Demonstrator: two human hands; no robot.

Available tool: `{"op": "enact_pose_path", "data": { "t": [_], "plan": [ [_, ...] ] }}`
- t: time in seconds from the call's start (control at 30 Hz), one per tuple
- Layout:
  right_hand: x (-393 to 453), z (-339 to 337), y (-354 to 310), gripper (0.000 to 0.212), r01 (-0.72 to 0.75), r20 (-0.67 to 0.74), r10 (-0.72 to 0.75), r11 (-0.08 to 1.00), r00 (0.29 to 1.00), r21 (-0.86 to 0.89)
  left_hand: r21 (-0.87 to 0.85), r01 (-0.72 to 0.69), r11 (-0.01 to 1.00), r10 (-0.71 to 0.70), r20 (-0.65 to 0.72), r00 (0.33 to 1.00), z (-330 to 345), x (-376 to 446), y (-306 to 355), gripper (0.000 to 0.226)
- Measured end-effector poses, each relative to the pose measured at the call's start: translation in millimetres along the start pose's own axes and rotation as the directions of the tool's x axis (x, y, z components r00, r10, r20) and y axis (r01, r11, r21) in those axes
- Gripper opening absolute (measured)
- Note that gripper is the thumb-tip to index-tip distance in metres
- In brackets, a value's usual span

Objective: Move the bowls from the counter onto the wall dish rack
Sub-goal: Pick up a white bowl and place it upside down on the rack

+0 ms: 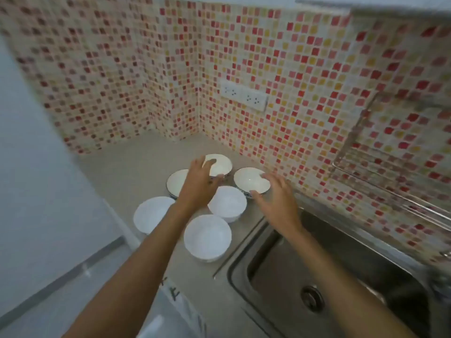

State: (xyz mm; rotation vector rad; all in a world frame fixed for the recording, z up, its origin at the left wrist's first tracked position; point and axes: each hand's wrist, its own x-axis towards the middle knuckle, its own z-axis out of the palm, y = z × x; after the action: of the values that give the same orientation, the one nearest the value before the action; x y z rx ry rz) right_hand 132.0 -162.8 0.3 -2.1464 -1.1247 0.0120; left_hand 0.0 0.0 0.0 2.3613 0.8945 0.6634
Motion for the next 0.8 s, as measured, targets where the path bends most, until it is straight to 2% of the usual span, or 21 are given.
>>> {"op": "enact_pose_path", "data": {
  "t": [0.07, 0.13, 0.27, 0.37, 0.47, 0.57, 0.67, 0.73, 0.8],
  "plan": [
    [-2.1, 34.3, -2.3, 0.053, -0.070, 0.043, 0.067, 0.996, 0.997, 0.057, -0.039, 0.127, 0.991, -0.124, 0.063, 0.990, 1.1, -12.6, -24.9, 0.051],
    [-13.4, 66.4, -2.6, 0.052, -0.153, 0.139, 0.142, 0.986, 0.980, 0.068, -0.039, 0.189, 0.981, -0.182, 0.139, 0.973, 12.3, -29.3, -54.4, 0.051],
    [-28.4, 119.2, 2.4, 0.059, -0.311, 0.199, 0.291, 0.947, 0.936, 0.080, 0.024, 0.202, 0.979, -0.203, 0.209, 0.957, 37.7, -48.4, -95.4, 0.055],
    [-40.5, 150.6, 11.8, 0.064, -0.400, 0.218, 0.378, 0.914, 0.900, 0.068, 0.072, 0.248, 0.966, -0.258, 0.317, 0.913, 57.5, -55.8, -111.8, 0.057],
    [-48.4, 168.3, 16.8, 0.063, -0.489, 0.246, 0.462, 0.871, 0.852, 0.054, 0.075, 0.279, 0.957, -0.287, 0.343, 0.895, 69.7, -59.9, -117.1, 0.061],
    [-53.3, 178.5, 20.1, 0.047, -0.522, 0.252, 0.496, 0.852, 0.831, 0.041, 0.004, 0.323, 0.947, -0.303, 0.353, 0.885, 76.6, -64.5, -117.8, 0.063],
    [-55.5, 181.3, 21.7, 0.033, -0.555, 0.248, 0.533, 0.831, 0.809, 0.024, -0.141, 0.367, 0.920, -0.299, 0.355, 0.886, 81.0, -73.5, -119.0, 0.064],
    [-57.7, 179.7, 23.4, 0.030, -0.575, 0.244, 0.551, 0.818, 0.798, 0.032, -0.272, 0.443, 0.854, -0.344, 0.343, 0.874, 80.0, -78.9, -115.9, 0.060],
    [-61.4, 173.2, 26.6, 0.031, -0.576, 0.226, 0.553, 0.816, 0.802, 0.044, -0.313, 0.463, 0.829, -0.366, 0.324, 0.873, 80.0, -83.4, -111.7, 0.052]
  ]
}}
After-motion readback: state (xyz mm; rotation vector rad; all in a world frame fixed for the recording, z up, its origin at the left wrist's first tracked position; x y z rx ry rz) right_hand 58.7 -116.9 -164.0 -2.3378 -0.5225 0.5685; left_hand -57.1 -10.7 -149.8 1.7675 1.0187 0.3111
